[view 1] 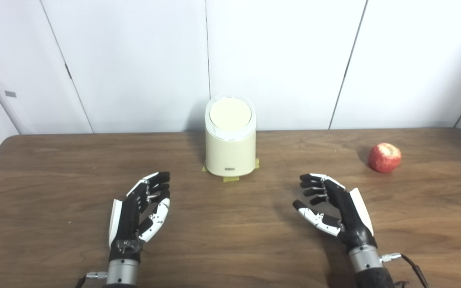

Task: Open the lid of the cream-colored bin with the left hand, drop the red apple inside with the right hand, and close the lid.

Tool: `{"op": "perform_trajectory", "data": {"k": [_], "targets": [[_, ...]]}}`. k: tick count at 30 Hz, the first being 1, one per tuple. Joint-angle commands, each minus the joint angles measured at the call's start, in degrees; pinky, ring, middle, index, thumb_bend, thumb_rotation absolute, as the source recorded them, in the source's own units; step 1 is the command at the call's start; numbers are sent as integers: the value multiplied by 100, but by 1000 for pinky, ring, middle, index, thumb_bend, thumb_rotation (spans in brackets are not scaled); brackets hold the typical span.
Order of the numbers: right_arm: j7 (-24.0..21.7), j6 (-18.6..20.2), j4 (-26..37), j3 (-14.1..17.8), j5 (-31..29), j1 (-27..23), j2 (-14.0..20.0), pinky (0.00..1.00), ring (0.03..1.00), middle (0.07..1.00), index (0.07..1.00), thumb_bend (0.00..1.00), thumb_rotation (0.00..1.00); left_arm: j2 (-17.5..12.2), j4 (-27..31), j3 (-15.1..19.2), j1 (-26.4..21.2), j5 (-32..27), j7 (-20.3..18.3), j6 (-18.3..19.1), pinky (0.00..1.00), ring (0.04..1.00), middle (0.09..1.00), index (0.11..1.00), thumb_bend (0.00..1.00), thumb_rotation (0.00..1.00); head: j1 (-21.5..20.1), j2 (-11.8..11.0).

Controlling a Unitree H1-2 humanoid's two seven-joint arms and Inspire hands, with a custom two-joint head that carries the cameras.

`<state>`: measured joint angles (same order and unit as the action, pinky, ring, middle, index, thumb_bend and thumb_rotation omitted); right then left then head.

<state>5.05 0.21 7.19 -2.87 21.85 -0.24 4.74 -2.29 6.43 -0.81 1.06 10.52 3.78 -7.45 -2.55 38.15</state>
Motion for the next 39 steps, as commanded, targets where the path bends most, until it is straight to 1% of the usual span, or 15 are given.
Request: {"op": "perform_trajectory", "data": {"k": [1, 3, 5, 7, 10, 13, 16, 18, 20, 26, 28, 30, 33, 36, 39], "targets": [[91, -161, 113, -13, 33, -232, -22, 547, 646, 680, 682, 277, 238, -53, 92, -10, -127, 103, 14, -103, 643, 756, 774, 744, 289, 392, -6, -10], [91, -137, 102, -9, 23, -234, -38, 549, 648, 682, 683, 279, 246, -112, 156, -45, -137, 315, 26, -74, 677, 773, 791, 771, 368, 546, -3, -23], [88, -110, 80, 9, -9, -238, -56, 554, 651, 686, 686, 283, 250, -111, 308, -65, -165, 453, 20, 90, 740, 821, 832, 812, 466, 650, 5, -58], [86, -132, 38, 19, -25, -247, -49, 556, 653, 689, 688, 283, 255, -66, 486, -58, -234, 537, 11, 318, 800, 868, 875, 850, 561, 707, 13, -89], [78, -160, -20, 29, -47, -250, -33, 553, 651, 688, 690, 282, 241, -61, 780, -37, -538, 714, -42, 844, 868, 917, 924, 899, 671, 760, 14, -149], [86, -255, -105, 41, -86, -248, -4, 552, 653, 690, 691, 283, 233, -118, 948, -31, -1060, 821, -132, 1321, 896, 948, 960, 939, 728, 812, 68, -235], [126, -449, -267, 46, -120, -260, 35, 548, 653, 690, 689, 280, 217, -227, 1015, -44, -1828, 1031, -232, 1787, 939, 980, 990, 973, 777, 865, 134, -321], [141, -486, -311, 48, -142, -257, 30, 542, 649, 687, 689, 278, 199, -326, 1023, -75, -2290, 1220, -293, 2088, 962, 996, 998, 994, 805, 881, 149, -356], [157, -531, -334, 46, -158, -242, 22, 544, 648, 687, 689, 280, 192, -443, 945, -123, -2843, 1390, -425, 2526, 984, 999, 1000, 999, 832, 871, 149, -369], [215, -699, -413, 32, -147, -196, 22, 535, 632, 677, 684, 279, 214, -650, 552, -470, -3837, 2029, -761, 3373, 1000, 1000, 1000, 1000, 851, 794, 160, -501], [237, -728, -419, 22, -143, -184, 13, 533, 629, 675, 681, 280, 207, -607, 294, -527, -4069, 2412, -945, 3433, 1000, 1000, 1000, 1000, 865, 782, 162, -510], [256, -779, -425, 9, -122, -166, 22, 539, 633, 676, 680, 281, 191, -437, 52, -427, -4242, 2791, -1231, 3436, 1000, 1000, 1000, 1000, 883, 748, 190, -562], [268, -800, -439, 0, -99, -143, 41, 542, 636, 677, 682, 282, 186, -164, -228, -221, -4418, 3307, -1704, 3437, 1000, 1000, 1000, 1000, 883, 747, 224, -631], [255, -767, -420, -10, -110, -134, 56, 548, 643, 680, 684, 283, 185, 77, -611, -85, -4627, 3719, -1905, 3436, 1000, 1000, 1000, 1000, 895, 739, 232, -608], [284, -845, -440, -11, -110, -143, 79, 535, 630, 671, 678, 284, 171, 282, -933, 88, -4778, 3843, -2017, 3436, 1000, 1000, 1000, 1000, 894, 724, 216, -558]]}}
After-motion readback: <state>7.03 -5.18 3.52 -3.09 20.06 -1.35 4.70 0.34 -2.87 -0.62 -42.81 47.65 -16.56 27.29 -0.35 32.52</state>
